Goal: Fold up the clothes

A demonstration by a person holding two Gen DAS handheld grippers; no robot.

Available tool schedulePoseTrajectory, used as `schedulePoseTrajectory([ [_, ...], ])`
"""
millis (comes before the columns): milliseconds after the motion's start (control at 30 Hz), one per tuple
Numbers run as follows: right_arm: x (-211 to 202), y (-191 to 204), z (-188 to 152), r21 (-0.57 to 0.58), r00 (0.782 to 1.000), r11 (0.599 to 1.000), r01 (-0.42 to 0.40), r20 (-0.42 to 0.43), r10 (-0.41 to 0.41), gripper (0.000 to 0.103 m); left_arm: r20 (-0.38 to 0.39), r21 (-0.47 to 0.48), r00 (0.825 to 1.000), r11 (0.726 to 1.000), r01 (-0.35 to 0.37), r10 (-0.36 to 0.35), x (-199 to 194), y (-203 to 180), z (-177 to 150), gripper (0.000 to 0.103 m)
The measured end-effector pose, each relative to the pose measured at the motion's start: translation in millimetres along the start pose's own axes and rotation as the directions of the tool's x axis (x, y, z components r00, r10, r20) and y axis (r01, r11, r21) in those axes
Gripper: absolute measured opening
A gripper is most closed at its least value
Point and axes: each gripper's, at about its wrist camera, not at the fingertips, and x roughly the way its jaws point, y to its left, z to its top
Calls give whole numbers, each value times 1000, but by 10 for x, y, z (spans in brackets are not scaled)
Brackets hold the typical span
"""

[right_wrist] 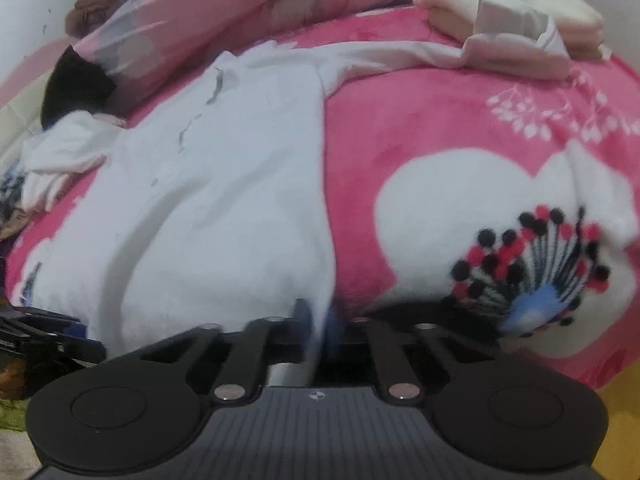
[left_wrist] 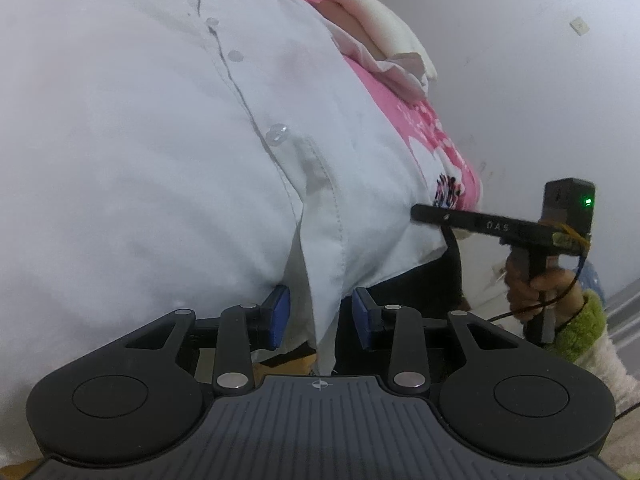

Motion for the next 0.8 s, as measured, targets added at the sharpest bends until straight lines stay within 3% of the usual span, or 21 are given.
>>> schedulePoseTrajectory([
  [133,-148,10,22,-21,998,1000,20,58,-19,1,-9,7,1000,1000,8,-7,20,20,8,33],
  [367,-81,-5,22,-33,989,989,143,54,-141,5,-19,16,1000,1000,12,-12,-28,41,-5,33],
  [467,-182,35,45,-51,967,967,250,71,-246,29,-13,-2,1000,1000,7,-7,-126,59,-30,34],
  [533,-308,48,93,-56,952,954,294,105,-287,33,4,-4,1000,1000,-3,3,-242,65,-46,34],
  [700,-565,202,490,-56,949,967,248,213,-231,33,84,11,996,999,-36,35,-488,56,86,34],
  [800,-468,459,926,-108,952,978,178,272,-143,33,132,20,990,998,-53,49,-581,89,254,34],
])
